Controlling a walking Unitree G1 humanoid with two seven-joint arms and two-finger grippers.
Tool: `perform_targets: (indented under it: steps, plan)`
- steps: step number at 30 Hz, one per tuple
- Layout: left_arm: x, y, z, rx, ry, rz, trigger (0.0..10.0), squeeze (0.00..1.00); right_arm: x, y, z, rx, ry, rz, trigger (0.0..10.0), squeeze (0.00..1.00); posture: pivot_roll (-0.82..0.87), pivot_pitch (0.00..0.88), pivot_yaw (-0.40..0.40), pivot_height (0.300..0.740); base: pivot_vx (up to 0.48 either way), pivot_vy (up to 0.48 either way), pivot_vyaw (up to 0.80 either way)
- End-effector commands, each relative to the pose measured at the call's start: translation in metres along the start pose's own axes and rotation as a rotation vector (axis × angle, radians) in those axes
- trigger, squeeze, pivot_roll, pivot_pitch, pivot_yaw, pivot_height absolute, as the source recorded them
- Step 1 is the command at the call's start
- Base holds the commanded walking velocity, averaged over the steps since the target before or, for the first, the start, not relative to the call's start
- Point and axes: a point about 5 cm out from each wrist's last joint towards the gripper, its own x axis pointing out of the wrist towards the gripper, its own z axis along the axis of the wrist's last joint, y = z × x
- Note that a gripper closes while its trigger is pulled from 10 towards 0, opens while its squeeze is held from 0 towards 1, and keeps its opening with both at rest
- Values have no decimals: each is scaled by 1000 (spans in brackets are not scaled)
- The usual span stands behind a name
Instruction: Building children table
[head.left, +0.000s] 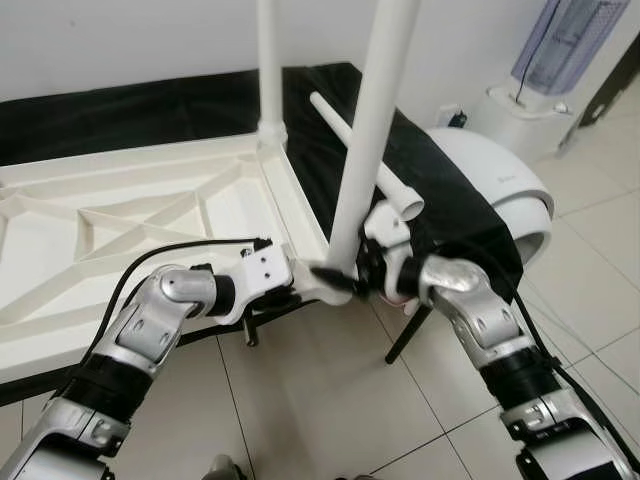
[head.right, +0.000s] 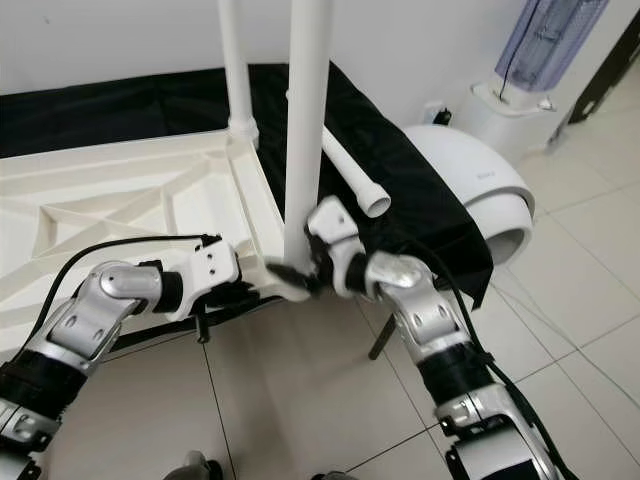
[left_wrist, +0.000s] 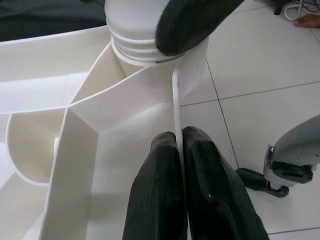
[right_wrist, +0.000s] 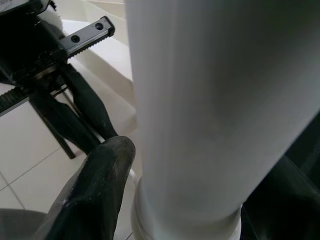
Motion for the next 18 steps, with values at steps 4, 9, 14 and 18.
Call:
perform_targets:
  steps: [4,9,14,18]
  plan:
    - [-4,-13,38,172,-191,-145,0,0,9,2,-25,65,101,52,10000,0,59,87,-94,740,0,0,0]
    - [2,-23,38,163,-204,-173,0,0,22,-2,-19,55,78,11,10000,0,62,83,-95,740,0,0,0]
    - [7,-27,40,155,-216,-181,0,0,27,3,-14,66,29,22,7255,0,62,80,-96,740,0,0,0]
    - [10,-27,41,144,-229,-176,0,0,30,4,-17,83,25,-43,0,0,62,85,-98,740,0,0,0]
